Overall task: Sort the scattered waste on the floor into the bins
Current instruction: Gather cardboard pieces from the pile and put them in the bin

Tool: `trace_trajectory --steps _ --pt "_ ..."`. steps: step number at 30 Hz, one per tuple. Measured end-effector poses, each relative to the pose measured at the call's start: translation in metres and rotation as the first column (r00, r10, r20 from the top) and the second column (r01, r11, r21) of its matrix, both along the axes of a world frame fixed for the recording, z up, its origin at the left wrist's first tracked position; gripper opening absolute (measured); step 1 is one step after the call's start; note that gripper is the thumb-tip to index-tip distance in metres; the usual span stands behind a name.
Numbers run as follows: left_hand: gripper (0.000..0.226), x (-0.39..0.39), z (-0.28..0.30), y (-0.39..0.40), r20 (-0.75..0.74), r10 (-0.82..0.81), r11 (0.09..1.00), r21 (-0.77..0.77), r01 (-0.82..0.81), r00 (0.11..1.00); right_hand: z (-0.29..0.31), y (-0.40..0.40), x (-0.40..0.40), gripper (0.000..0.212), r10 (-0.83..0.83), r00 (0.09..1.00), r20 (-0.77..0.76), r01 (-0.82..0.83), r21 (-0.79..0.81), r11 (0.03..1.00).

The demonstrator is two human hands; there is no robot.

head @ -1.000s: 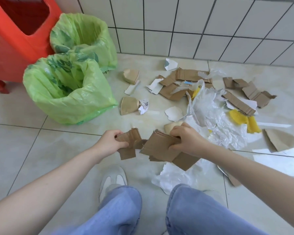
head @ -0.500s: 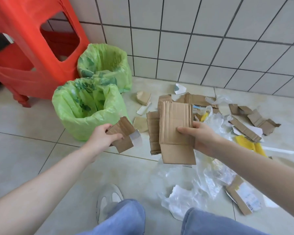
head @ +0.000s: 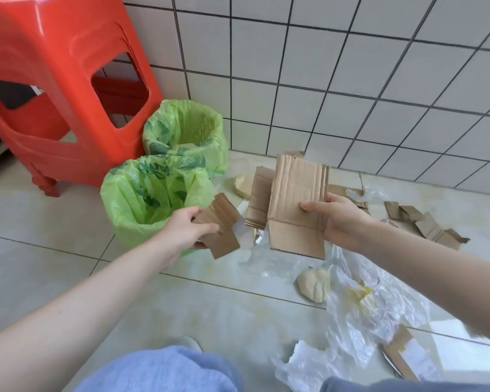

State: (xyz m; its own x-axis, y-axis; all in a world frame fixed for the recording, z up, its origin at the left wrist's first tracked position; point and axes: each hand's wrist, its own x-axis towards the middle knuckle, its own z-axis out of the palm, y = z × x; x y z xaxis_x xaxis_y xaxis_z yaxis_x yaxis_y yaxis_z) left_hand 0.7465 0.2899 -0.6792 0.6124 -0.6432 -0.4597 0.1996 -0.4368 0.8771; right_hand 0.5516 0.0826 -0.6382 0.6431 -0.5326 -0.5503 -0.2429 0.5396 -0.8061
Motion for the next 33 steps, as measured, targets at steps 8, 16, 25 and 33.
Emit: trace_trajectory --steps 8,16,25,33 --pt "0.029 -0.018 -0.015 -0.015 -0.121 -0.169 0.985 -0.065 0.162 0.978 -0.007 -0.002 0.002 0.035 -0.157 0.987 0.030 0.157 0.013 0.988" --pt "0.042 -0.036 -0.020 -0.028 -0.096 -0.298 0.951 -0.110 0.288 0.950 -0.020 -0.008 -0.004 0.041 -0.323 0.946 -0.016 0.323 0.002 0.946" --pt "0.053 -0.074 -0.035 -0.062 -0.005 -0.346 0.934 -0.096 0.344 0.938 -0.040 -0.013 -0.016 0.039 -0.371 0.928 -0.039 0.372 0.009 0.928" --pt "0.023 -0.080 -0.070 -0.067 0.124 -0.450 0.887 0.181 0.425 0.885 -0.052 -0.044 -0.059 0.032 -0.459 0.880 -0.120 0.435 -0.178 0.882"
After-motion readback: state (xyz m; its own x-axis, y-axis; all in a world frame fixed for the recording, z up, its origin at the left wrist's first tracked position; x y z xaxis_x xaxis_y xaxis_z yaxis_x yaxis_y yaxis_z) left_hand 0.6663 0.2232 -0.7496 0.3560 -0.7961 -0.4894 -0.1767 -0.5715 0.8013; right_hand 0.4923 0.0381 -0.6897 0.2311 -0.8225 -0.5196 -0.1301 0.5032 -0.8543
